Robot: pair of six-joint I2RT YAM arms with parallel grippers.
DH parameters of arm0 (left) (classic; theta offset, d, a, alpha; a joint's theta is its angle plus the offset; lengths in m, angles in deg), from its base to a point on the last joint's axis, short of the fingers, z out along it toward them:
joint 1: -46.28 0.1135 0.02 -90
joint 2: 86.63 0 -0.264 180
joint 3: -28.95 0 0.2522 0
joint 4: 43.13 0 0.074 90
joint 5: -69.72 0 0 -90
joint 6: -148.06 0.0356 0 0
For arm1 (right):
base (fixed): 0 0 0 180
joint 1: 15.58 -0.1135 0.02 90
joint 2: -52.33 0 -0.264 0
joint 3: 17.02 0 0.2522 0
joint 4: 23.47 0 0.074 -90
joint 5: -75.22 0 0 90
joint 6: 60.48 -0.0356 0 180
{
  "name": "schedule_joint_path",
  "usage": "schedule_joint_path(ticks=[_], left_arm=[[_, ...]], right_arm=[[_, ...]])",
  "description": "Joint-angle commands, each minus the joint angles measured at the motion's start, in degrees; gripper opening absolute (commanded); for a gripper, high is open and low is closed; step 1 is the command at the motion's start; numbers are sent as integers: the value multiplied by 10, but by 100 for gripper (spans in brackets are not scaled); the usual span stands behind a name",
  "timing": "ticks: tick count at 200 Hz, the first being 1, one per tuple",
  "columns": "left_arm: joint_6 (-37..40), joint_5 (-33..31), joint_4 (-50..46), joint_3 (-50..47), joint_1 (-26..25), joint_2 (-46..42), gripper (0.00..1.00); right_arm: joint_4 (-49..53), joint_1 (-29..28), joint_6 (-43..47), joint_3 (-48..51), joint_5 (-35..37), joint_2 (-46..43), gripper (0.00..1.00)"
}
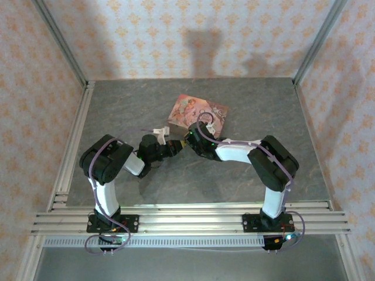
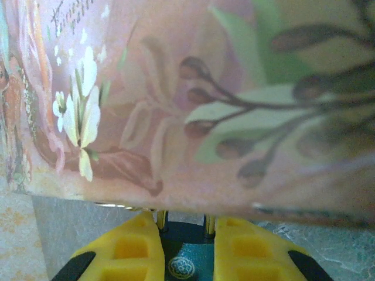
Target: Unlock the padlock with the key
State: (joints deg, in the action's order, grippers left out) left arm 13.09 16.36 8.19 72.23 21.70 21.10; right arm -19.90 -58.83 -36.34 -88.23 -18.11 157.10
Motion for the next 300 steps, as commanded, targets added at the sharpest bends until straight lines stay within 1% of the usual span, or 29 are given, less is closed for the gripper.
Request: schedule_joint_path(ticks=[1,38,54,73,85,105,127,144,150,175,188,202,214,220,225,235,242,270,274,300], left_arm=[[-12,70,103,49,-17,-4,10],[-5,64,102,48,-18,3,10],[2,63,101,49,-18,8,8],[15,68,100,52,-18,14,2],[38,71,93,50,-19,14,0],[122,60,54,36,-26,10,0],[252,4,-7,8,-54,-37,0],[355,-72,-113,9,-95,-86,0],[384,-101,-137,9,-111,-98,0],[443,-190,-160,-3,-150,-138,0],[460,-209,-188,0,-155,-152,0],[449,-214,-193,-5,-151,-161,0],[410,-187,-191,-7,-135,-165,0],[387,-172,-184,-9,-126,-164,11],[366,-158,-175,-12,-117,-163,18],[328,-135,-150,-23,-105,-161,28],[304,-124,-135,-31,-96,-161,33],[208,-86,-98,-66,-59,-169,46],[194,-80,-81,-69,-55,-171,48],[110,-49,-85,-78,-28,-176,49]], right_arm=[[-4,-19,-19,11,-61,-1,0],[-7,-19,-24,21,-55,-15,0],[-12,-19,-28,23,-58,-15,0],[-15,-19,-31,24,-66,-15,0],[-11,-19,-29,23,-69,-17,0],[12,-14,-16,15,-82,-25,0],[54,-4,10,-4,-111,-33,0],[101,-1,31,-16,-121,-43,0],[108,-2,33,-15,-124,-47,0],[97,-1,10,17,-137,-59,0],[78,-1,-3,36,-143,-60,0],[58,-1,-16,53,-147,-60,0],[44,-1,-23,66,-146,-62,0],[40,-1,-26,70,-144,-63,0],[38,-1,-27,72,-143,-65,0],[29,1,-34,81,-141,-67,0],[21,2,-39,87,-141,-69,0],[7,9,-51,106,-133,-79,0],[8,9,-51,107,-131,-82,0],[12,10,-45,108,-126,-89,0]])
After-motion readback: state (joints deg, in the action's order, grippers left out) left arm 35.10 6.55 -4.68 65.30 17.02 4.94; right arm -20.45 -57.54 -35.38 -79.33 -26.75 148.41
